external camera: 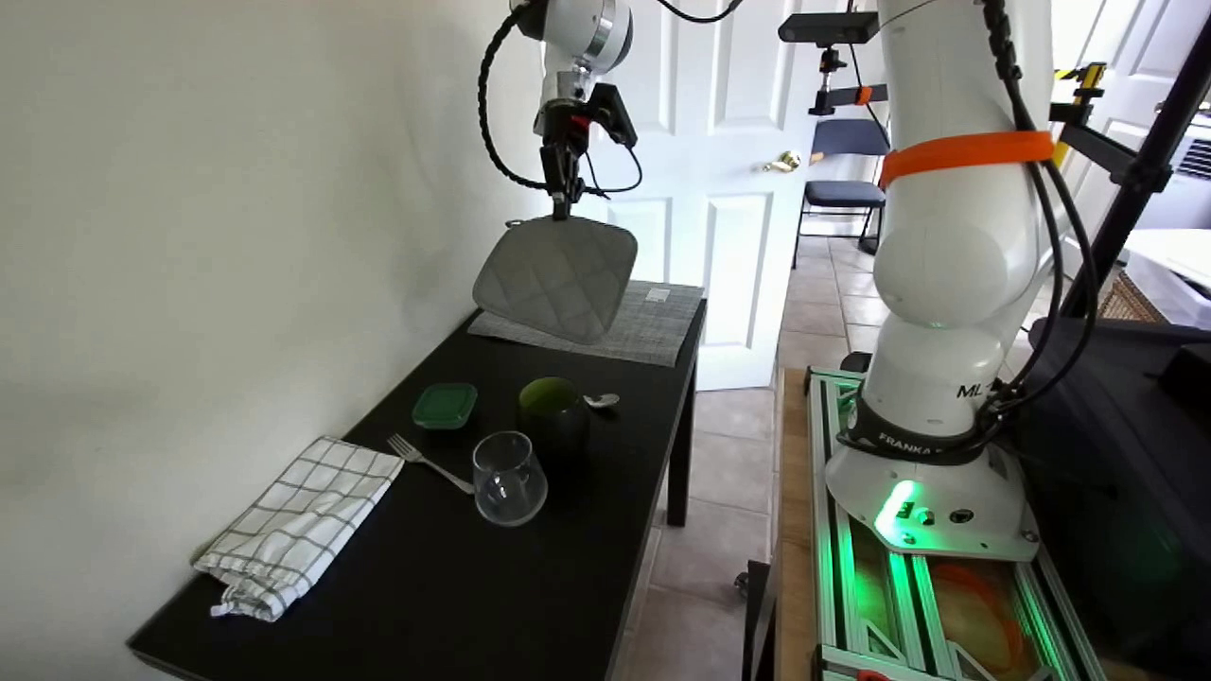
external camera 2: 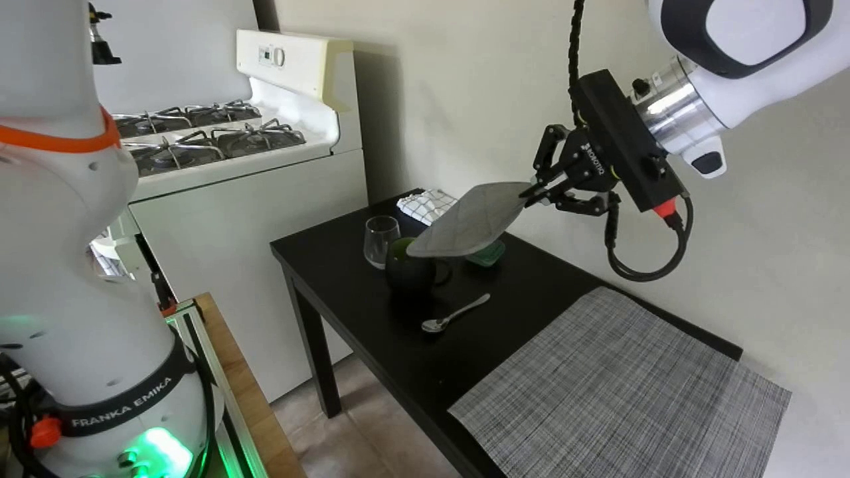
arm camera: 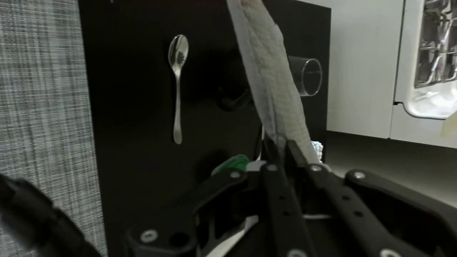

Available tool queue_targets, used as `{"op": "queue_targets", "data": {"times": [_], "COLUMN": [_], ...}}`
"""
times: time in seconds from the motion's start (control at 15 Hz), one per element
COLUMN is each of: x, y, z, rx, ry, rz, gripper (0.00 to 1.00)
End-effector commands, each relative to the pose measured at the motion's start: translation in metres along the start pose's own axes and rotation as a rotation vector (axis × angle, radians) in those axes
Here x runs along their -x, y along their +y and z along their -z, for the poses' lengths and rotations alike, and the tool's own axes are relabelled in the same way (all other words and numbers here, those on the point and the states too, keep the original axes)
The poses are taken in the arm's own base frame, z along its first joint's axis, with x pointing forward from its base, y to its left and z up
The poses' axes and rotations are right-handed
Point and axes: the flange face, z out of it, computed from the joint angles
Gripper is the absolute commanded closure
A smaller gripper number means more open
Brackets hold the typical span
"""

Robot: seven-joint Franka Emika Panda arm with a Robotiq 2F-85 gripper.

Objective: Put the small table mat on the glass cup

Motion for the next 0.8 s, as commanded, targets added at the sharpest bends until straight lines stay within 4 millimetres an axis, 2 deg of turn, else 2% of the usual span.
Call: {"op": "queue_targets", "data": {"times": [0.0,0.2,0.47,0.73], "x": [-0.007,-0.018,-0.030,-0.025], "y": [-0.017,-0.027,-0.031,-0.024], "z": [-0.015,-0.037,-0.077,-0.116], "rx": [-0.111,-0.186,-0.250,-0.292], "ry": [-0.006,-0.013,-0.043,-0.086], "rz": [0.034,0.045,0.035,0.007], "gripper": [0.98,0.98,0.98,0.98]}}
